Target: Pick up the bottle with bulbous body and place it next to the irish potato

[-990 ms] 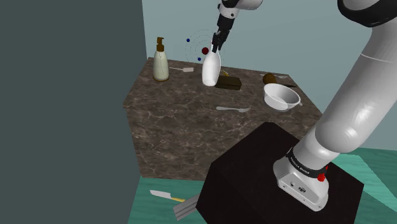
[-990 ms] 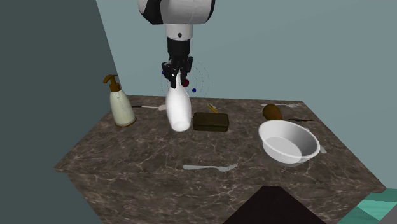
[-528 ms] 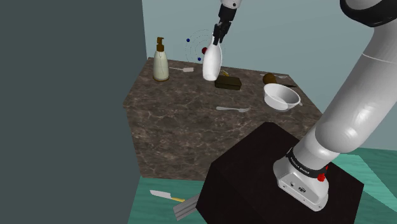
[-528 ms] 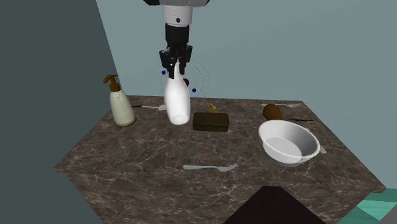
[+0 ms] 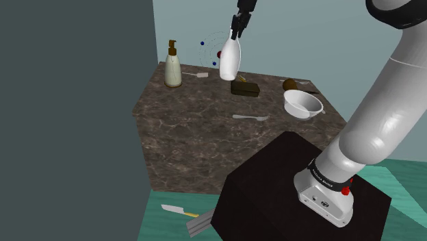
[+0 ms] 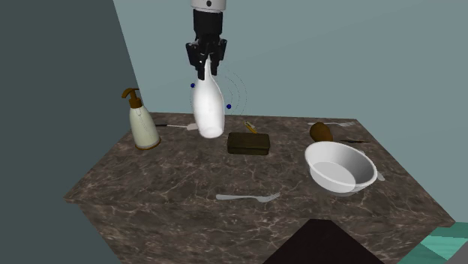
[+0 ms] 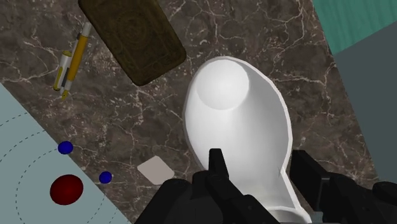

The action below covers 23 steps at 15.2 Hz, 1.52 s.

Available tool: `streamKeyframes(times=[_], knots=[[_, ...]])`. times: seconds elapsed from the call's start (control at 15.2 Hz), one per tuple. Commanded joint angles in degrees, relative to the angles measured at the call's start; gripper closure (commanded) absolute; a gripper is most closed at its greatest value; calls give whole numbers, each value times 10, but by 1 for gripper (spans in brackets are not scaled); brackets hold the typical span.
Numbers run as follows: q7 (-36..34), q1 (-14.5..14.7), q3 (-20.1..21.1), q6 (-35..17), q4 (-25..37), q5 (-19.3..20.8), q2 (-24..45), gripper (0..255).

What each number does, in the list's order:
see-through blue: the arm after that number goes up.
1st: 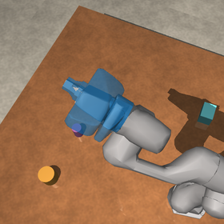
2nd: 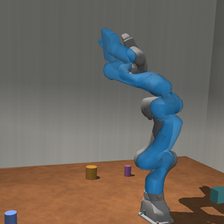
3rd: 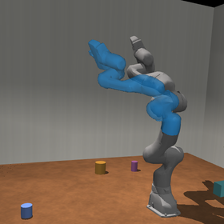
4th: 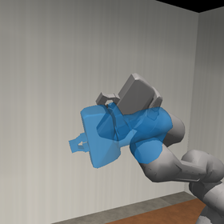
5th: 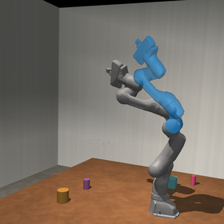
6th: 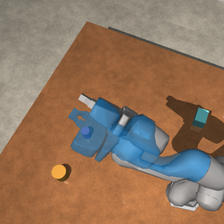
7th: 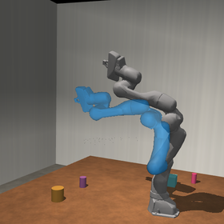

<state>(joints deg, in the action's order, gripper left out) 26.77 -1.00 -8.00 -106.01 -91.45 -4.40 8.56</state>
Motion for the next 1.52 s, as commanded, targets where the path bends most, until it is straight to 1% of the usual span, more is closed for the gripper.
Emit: streamKeyframes(times=[0.0,0.2,0.46,0.79,1.12,1.45], knots=[[-1,0,0,17,18,0,1,255],[-2,-1,0,38,42,0,3,255],[47,-28,-21,34,7,-3,-24,255],[111,-62,-49,33,-19,-8,-45,255],[176,-97,-79,38,-26,-14,-51,255],[245,-133,-110,48,-14,-24,-43,255]])
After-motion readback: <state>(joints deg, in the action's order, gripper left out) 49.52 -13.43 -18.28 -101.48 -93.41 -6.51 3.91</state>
